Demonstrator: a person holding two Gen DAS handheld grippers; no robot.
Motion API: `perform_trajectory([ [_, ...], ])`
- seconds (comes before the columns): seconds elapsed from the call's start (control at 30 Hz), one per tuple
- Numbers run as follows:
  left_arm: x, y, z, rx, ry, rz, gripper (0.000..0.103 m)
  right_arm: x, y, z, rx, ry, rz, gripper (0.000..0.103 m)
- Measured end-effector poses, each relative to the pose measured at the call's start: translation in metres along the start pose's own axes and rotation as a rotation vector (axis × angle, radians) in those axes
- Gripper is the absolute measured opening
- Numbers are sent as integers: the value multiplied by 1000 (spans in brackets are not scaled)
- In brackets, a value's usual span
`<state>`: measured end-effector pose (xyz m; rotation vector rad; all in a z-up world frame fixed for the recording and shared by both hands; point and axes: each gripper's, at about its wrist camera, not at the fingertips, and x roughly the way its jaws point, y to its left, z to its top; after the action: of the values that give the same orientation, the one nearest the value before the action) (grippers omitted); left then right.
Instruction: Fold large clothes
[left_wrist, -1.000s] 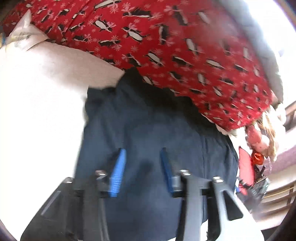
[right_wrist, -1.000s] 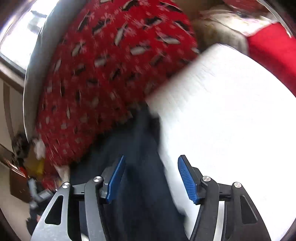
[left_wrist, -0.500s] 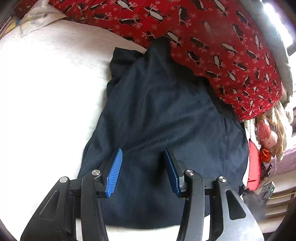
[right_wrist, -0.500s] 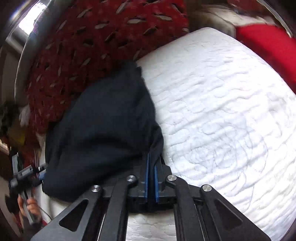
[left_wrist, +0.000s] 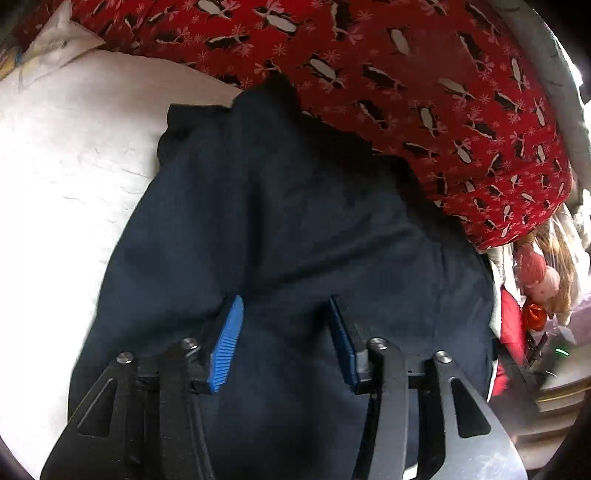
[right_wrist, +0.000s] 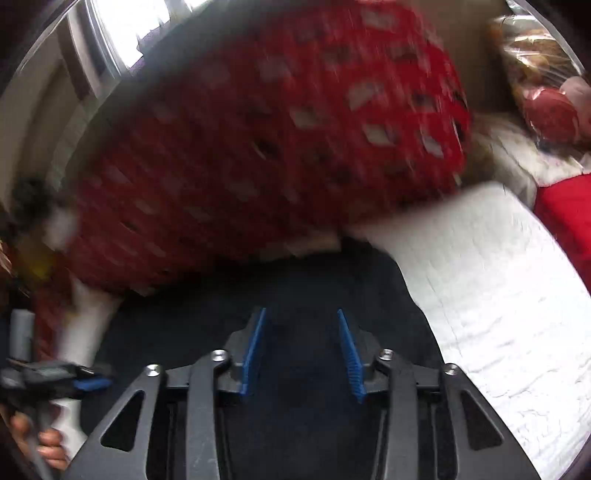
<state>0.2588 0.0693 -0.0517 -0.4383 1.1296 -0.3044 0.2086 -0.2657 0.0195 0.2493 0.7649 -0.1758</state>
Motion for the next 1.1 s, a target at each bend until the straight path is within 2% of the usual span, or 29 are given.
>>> perform_trajectory([
  [0.03, -3, 4, 1, 5, -4, -15, 42, 21, -6, -7, -10, 84, -37, 43],
  [0.1, -9, 13, 4, -22, 25, -49, 41, 15, -4, -10, -77, 7, -27, 45],
  [0.17, -20, 15, 9, -59, 21, -96, 41, 9, 0, -1, -81, 52, -35, 46],
  [0.27, -33, 3, 28, -75, -26, -128, 42, -10, -10, 14, 53, -64, 100, 47],
  [0.33, -28, -9, 47, -76, -31, -119, 42, -7, -10, 28, 100, -77, 127, 49],
  [0.43, -6, -23, 70, -54, -29, -26, 42, 14, 0, 43, 97, -54, 116, 49],
  [0.47, 5, -22, 78, -43, -38, 61, 42, 21, 2, 46, 85, -49, 98, 48],
  [0.5, 13, -18, 82, -55, -35, 109, 42, 19, -5, 43, 80, -47, 80, 47],
  [0.53, 23, -10, 85, -84, -25, 138, 42, 26, -10, 43, 80, -50, 39, 47],
  [0.57, 33, 4, 87, -126, -12, 139, 34, 37, -20, 39, 88, -43, -30, 47],
  [0.63, 37, 24, 89, -183, -21, 79, 25, 61, -47, 28, 137, 43, -171, 47],
  [0.67, 35, 32, 89, -213, -18, 49, 21, 60, -64, 23, 206, 8, -90, 46],
  [0.7, 34, 36, 90, -233, -3, 31, 19, 56, -69, 24, 242, -6, -57, 46],
  [0.73, 31, 41, 91, -256, 11, 15, 16, 55, -70, 27, 261, 13, -49, 46],
  [0.8, 20, 48, 89, -326, 11, -52, 16, 48, -63, 33, 242, 25, -79, 44],
  [0.83, 12, 45, 87, -322, -6, -84, 16, 39, -58, 37, 240, 1, -79, 45],
  [0.9, -6, 29, 76, -250, -43, -101, 21, 19, -44, 37, 230, -87, 24, 45],
  [0.97, -12, 6, 59, -156, -56, -83, 42, 4, -26, 33, 190, -142, 75, 48],
  [1.0, -10, -2, 54, -122, -55, -61, 47, 1, -15, 28, 153, -156, 106, 51],
  [1.03, -5, -9, 47, -81, -51, -19, 54, 5, -6, 23, 115, -141, 107, 57],
  [1.07, 7, -16, 38, -36, -28, 50, 54, 12, 0, 20, 88, -110, 81, 61],
  [1.1, 17, -19, 36, -14, -5, 85, 54, 29, 5, 12, 58, -40, 30, 61],
])
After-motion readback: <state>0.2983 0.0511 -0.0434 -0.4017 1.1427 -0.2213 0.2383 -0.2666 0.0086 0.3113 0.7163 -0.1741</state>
